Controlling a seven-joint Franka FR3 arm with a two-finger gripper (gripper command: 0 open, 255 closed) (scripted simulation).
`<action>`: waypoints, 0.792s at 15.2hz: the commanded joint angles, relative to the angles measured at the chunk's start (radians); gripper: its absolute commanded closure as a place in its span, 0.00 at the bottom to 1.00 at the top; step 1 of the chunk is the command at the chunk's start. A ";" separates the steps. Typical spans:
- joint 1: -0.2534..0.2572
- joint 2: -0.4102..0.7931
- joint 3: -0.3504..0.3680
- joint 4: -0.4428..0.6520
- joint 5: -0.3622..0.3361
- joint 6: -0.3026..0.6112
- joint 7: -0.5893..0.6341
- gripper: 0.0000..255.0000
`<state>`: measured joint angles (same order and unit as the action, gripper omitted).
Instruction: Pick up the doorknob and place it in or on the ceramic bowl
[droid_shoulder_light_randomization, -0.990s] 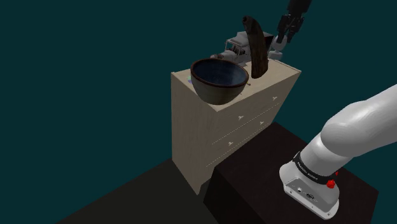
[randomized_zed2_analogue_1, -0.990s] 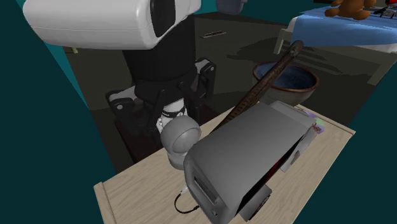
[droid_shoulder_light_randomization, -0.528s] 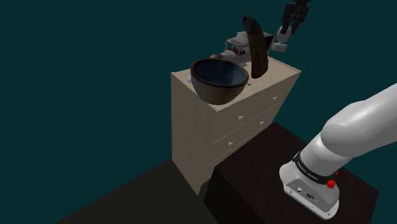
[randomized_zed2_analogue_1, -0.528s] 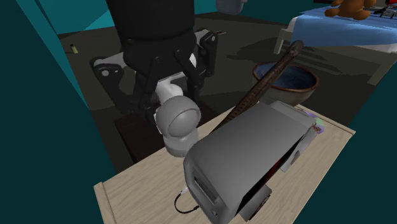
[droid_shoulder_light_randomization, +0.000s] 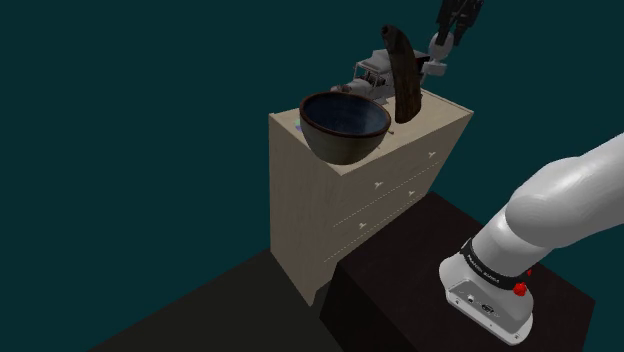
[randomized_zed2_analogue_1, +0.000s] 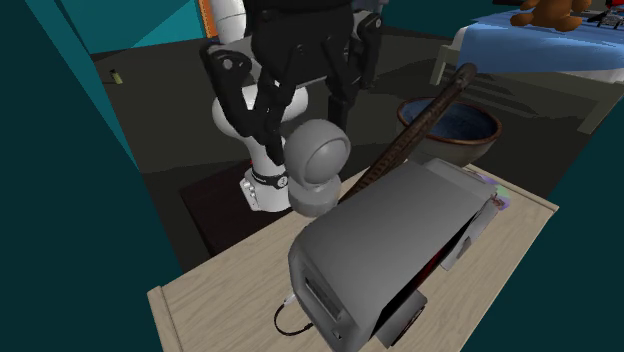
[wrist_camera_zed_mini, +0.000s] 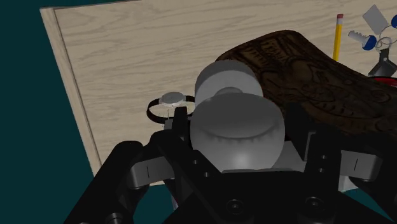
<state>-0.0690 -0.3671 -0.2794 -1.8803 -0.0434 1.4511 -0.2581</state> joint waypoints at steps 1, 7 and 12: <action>0.012 -0.035 0.036 -0.029 0.008 -0.005 0.051 1.00; 0.056 -0.090 0.148 -0.085 0.055 -0.002 0.204 1.00; 0.096 -0.105 0.240 -0.102 0.102 0.006 0.329 1.00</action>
<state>0.0181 -0.4658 -0.0589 -1.9715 0.0477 1.4520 0.0448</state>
